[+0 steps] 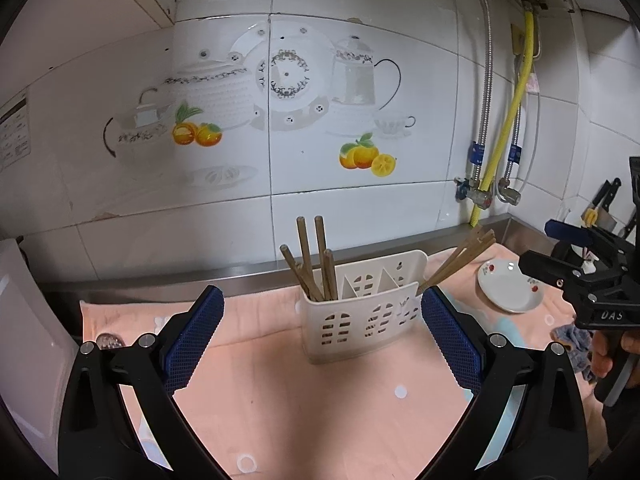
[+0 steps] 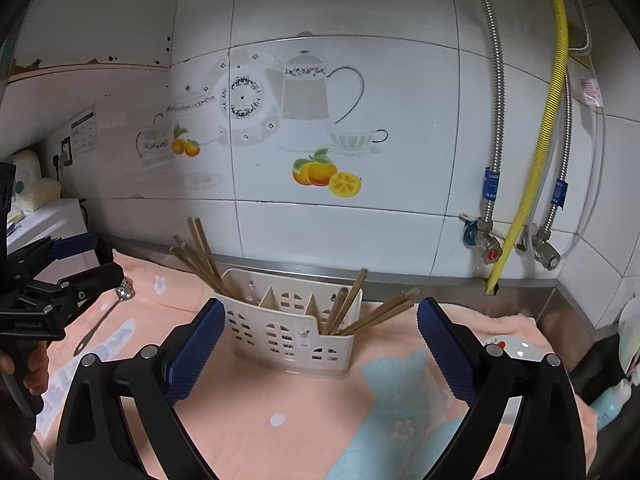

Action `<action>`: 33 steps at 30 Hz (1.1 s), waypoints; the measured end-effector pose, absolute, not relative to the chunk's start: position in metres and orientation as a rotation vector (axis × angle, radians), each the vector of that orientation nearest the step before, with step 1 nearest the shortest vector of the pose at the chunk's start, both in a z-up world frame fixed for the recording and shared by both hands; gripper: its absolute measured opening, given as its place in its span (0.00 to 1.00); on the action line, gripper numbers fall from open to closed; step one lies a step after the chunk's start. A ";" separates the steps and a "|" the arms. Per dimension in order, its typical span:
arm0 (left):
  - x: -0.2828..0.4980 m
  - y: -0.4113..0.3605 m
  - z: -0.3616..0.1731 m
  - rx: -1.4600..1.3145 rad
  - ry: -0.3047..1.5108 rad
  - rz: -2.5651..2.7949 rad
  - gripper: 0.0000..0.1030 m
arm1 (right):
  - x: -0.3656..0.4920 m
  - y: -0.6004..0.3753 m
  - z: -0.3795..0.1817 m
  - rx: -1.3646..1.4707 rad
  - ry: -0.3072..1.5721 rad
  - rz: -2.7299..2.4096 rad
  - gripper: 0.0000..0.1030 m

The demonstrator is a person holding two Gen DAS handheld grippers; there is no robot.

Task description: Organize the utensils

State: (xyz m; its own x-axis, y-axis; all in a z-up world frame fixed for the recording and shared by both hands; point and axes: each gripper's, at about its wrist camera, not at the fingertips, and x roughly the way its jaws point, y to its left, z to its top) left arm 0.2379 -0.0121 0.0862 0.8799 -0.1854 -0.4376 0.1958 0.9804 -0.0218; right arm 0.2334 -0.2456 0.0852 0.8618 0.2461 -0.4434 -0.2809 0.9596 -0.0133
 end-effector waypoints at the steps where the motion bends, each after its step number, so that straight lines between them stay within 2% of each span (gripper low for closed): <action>1: 0.235 -0.011 0.086 0.020 0.452 -0.197 0.95 | 0.230 -0.246 0.083 -0.076 0.457 0.278 0.91; 33: 0.162 0.008 0.034 0.016 0.484 -0.135 0.95 | 0.146 -0.219 0.026 -0.132 0.463 0.251 0.93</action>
